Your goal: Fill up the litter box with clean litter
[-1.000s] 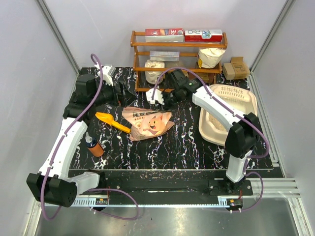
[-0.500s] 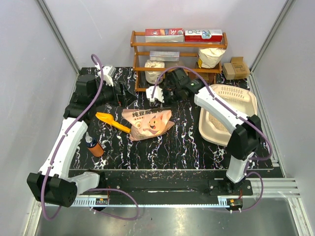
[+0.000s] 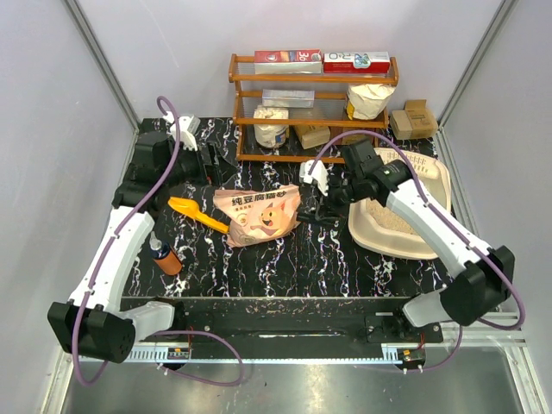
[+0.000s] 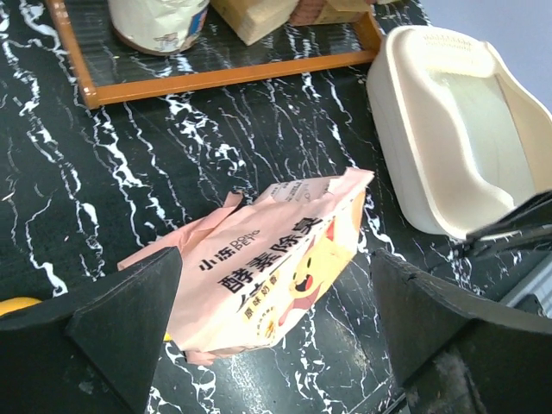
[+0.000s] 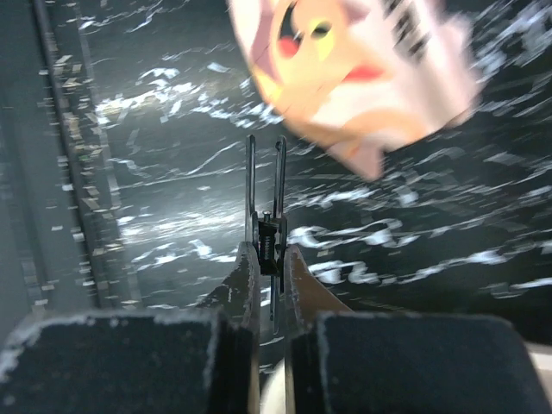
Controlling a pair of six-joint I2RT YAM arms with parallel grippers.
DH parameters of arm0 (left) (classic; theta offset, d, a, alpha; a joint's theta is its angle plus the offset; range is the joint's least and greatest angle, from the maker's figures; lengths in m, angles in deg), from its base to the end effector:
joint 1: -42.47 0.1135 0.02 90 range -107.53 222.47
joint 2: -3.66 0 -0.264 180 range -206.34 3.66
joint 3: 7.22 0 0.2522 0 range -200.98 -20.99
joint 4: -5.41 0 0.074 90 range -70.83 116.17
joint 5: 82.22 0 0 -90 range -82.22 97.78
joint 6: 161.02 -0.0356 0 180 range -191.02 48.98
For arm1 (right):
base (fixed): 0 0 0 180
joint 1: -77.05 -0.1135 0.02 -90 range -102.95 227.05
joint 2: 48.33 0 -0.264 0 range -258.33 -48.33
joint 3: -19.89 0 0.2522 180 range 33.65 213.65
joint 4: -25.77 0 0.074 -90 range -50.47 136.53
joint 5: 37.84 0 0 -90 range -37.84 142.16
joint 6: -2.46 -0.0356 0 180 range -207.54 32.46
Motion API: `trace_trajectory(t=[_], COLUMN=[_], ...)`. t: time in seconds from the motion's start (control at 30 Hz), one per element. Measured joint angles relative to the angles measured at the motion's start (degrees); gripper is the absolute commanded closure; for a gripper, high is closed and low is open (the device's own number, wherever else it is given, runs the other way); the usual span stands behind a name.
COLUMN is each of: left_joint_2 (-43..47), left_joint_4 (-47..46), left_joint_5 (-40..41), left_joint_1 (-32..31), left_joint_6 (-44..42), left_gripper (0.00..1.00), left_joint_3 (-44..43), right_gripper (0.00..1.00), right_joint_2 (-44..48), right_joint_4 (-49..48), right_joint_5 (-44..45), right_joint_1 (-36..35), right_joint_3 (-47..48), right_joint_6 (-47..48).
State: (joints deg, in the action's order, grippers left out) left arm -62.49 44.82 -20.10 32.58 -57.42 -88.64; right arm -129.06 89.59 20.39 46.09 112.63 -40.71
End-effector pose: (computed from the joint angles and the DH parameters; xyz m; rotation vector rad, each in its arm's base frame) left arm 0.2462 -0.0598 0.3782 0.2555 2.0008 -0.7465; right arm 0.2379 0.1645 0.3446 -1.6609 1.6889 0.5518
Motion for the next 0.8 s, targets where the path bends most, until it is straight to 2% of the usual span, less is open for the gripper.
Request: trace_trajectory(t=[0.2, 0.33, 0.4, 0.57, 0.6, 0.63, 0.7, 0.73, 0.8], left_joint_2=[-1.20, -2.32, -2.67, -3.72, -4.04, -4.42, -5.33, -5.84, -6.73], left_joint_4=[0.42, 0.90, 1.11, 0.52, -0.02, -0.55, -2.54, -3.28, -4.07], left_joint_5=[5.75, 9.29, 10.88, 10.78, 9.44, 8.15, 5.11, 3.87, 1.97], left_joint_1=[-0.02, -0.02, 0.09, 3.17, 4.85, 6.36, 9.70, 11.02, 12.44], left_joint_6=[3.50, 5.88, 7.15, 12.31, 13.73, 15.21, 18.45, 19.67, 21.46], left_gripper=[0.04, 0.03, 0.03, 0.06, 0.06, 0.06, 0.06, 0.06, 0.06], left_joint_3=[0.72, 1.40, 2.34, 6.49, 7.74, 8.94, 11.89, 13.16, 14.84], right_gripper=[0.92, 0.89, 0.84, 0.80, 0.78, 0.66, 0.56, 0.46, 0.41], right_joint_2=[-6.88, -12.87, -15.32, -19.69, -20.72, -21.81, -23.96, -24.46, -24.57], right_joint_4=[3.98, 6.49, 7.32, 8.17, 8.17, 8.20, 7.85, 7.32, 6.64], right_joint_5=[-10.01, -16.02, -17.62, -18.21, -17.86, -17.18, -16.31, -15.69, -14.75], right_joint_1=[4.90, 7.93, 8.92, 9.09, 9.07, 9.03, 9.03, 9.01, 9.01], right_joint_3=[-6.10, -6.60, -6.58, -6.84, -7.08, -7.32, -7.72, -8.07, -8.57], right_joint_6=[-9.33, -12.48, -13.49, -16.20, -16.79, -17.25, -18.67, -19.45, -20.76])
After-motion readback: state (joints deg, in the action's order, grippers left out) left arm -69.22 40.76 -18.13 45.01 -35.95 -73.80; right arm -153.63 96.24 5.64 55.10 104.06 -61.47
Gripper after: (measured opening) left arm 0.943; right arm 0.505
